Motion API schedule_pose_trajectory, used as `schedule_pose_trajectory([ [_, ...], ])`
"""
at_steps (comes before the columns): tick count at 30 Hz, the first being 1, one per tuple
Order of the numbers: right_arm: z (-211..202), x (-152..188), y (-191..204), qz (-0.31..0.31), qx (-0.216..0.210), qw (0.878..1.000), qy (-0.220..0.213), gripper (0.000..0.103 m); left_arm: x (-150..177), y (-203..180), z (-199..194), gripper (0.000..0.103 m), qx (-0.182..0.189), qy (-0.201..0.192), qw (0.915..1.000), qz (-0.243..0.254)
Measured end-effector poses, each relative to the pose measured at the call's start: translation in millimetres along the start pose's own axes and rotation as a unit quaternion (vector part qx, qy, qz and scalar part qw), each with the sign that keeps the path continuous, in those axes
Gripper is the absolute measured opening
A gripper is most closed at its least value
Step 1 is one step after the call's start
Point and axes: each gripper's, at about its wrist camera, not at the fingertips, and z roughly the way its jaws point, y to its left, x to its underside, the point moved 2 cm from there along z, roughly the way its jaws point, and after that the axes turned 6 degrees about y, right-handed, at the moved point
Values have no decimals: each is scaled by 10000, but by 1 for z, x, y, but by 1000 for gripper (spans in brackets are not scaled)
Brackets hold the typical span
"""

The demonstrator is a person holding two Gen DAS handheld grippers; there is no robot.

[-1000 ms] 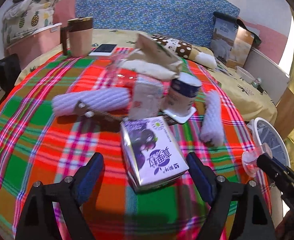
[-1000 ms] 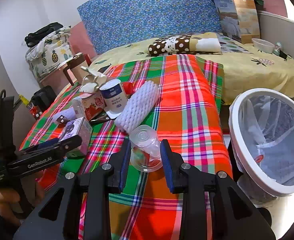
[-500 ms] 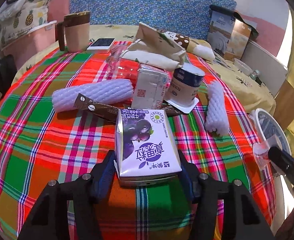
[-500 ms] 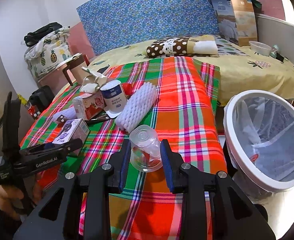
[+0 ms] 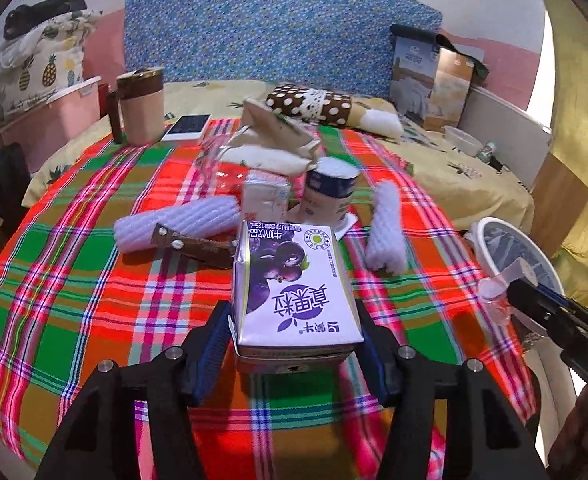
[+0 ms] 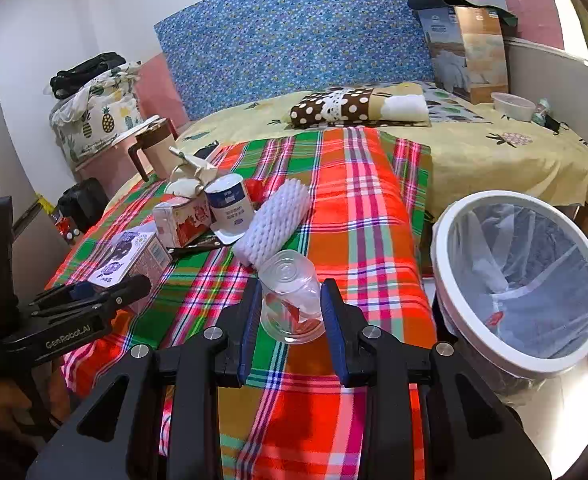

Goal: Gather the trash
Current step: 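Carry the cup and carton over the trash bin and open both tools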

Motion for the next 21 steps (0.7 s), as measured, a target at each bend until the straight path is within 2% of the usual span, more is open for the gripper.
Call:
schedule_pose_trajectory([
  [12, -15, 2, -23, 215, 236, 9994, -158, 33, -4, -41, -4, 58, 345, -60, 9984, 433],
  [21, -26, 3, -57, 530, 551, 9966, -294, 33, -13, -83, 6, 58, 734, -19, 9938, 838],
])
